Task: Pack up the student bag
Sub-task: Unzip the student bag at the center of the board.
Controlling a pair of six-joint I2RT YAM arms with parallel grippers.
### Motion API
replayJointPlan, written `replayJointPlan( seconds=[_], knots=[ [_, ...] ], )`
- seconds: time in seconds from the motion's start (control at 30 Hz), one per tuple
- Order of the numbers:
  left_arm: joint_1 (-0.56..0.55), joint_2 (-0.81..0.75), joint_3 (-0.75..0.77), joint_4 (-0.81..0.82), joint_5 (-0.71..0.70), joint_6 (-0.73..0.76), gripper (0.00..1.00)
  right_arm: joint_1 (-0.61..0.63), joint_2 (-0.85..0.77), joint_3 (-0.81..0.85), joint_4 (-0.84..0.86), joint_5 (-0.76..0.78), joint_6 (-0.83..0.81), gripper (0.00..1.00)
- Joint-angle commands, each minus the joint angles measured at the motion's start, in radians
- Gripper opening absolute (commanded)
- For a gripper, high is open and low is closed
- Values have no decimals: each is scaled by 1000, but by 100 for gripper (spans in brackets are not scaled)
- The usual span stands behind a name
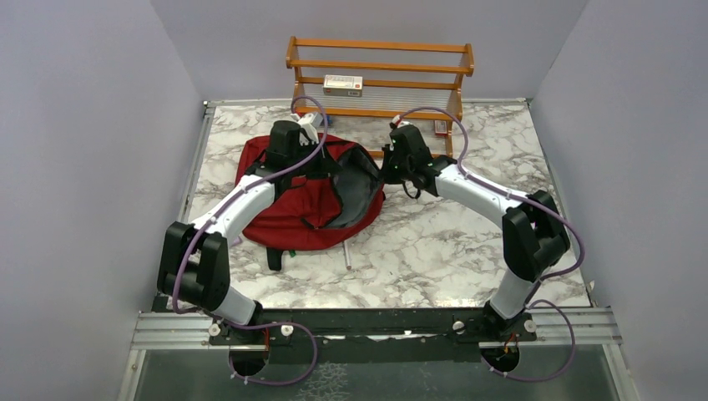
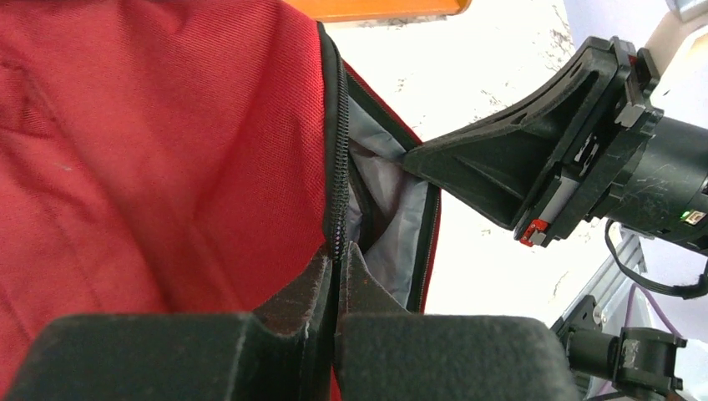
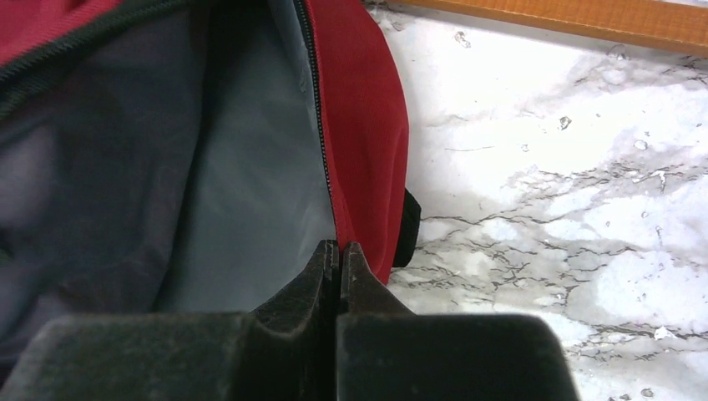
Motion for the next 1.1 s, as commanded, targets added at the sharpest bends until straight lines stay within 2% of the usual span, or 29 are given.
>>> replayJointPlan(
  seconds=[0.0, 0.27, 0.57, 0.6, 0.7, 0.8, 0.93, 1.07],
  knots=[
    [-41, 19, 48, 7, 43, 27, 0, -9, -74, 14, 20, -42, -9, 1],
    [-123, 67, 78, 7, 56, 36, 0, -28, -133, -9, 86, -153, 9, 1],
    [-163, 99, 102, 14, 58, 40, 17, -32, -143, -36, 97, -171, 29, 1],
    [-163, 97, 101, 13, 58, 45, 21, -33, -143, -43, 103, -165, 31, 0],
    [-163, 95, 111, -17, 72, 67, 42, -34, -144, -42, 95, -146, 35, 0],
    [-163, 79, 114, -47, 71, 82, 55, -34, -149, -46, 92, -126, 34, 1],
    [-160, 28, 109, -76, 14, 94, 68, -36, -160, -60, 80, -81, 30, 0],
    [-136, -24, 94, -71, 3, 103, 73, -36, -162, -85, 75, -60, 13, 4]
  ],
)
